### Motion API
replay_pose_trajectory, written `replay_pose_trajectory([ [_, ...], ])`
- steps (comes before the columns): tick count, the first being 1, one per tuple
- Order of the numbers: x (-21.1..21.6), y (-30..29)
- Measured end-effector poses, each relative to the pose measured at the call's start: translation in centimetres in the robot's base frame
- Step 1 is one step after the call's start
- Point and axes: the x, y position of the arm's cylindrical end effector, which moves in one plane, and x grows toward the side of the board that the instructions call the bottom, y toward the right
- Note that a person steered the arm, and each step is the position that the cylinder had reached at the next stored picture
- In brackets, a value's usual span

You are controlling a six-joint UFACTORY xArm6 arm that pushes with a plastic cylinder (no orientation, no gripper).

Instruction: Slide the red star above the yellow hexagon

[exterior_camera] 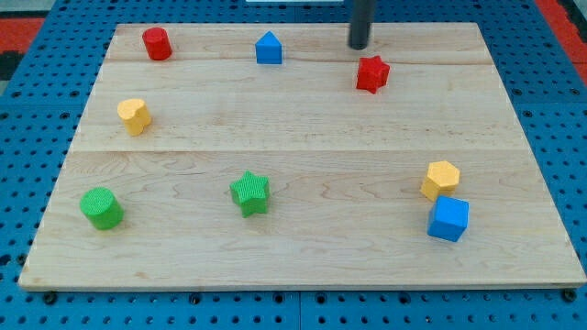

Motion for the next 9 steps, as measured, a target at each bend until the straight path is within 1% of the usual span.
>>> replay_pose_trajectory([
  [1, 4.4, 4.7],
  [2, 10.2, 5.5],
  [3, 9.8, 3.0],
  [4, 10.6, -0.5],
  [5, 12.3, 3.4],
  [6, 13.2, 7.2],
  [7, 14.1, 8.7],
  [8, 15.6, 8.4],
  [9, 14.2, 0.3],
])
